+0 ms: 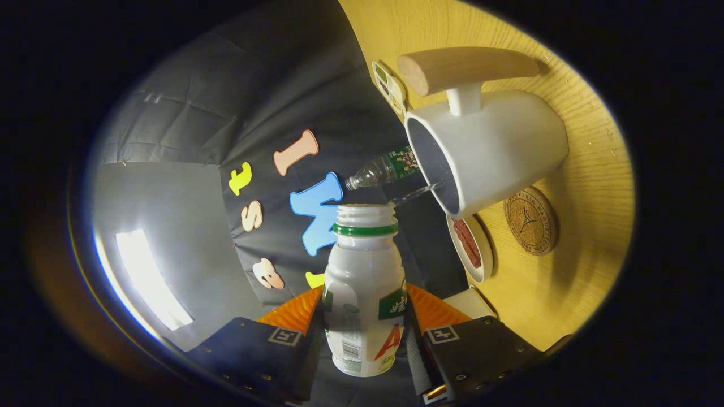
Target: Take the bottle from table, then pour the juice into the cup, finally place the bottle on the coaster
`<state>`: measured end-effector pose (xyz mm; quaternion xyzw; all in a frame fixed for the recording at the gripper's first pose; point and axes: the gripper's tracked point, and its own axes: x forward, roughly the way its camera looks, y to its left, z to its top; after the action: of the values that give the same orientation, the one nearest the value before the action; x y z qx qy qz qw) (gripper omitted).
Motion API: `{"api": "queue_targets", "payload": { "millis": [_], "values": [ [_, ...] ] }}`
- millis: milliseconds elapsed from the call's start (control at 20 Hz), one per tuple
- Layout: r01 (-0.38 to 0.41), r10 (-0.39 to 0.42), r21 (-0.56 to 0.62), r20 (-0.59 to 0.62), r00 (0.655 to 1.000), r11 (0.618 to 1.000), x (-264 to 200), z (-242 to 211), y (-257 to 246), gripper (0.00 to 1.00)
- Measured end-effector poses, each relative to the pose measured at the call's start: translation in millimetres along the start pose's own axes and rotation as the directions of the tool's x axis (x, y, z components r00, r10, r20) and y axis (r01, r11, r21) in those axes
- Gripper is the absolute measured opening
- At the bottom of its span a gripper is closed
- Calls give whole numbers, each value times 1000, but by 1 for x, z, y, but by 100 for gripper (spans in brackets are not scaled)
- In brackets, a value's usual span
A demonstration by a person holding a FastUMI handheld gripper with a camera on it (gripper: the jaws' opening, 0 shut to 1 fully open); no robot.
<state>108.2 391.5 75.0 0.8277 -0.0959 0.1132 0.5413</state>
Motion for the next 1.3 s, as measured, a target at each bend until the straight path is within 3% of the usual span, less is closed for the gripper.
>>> {"api": "queue_targets", "payload": {
  "millis": [1300],
  "values": [
    [-13,12,50,30,999,999,0,13,4,65]
  ]
}}
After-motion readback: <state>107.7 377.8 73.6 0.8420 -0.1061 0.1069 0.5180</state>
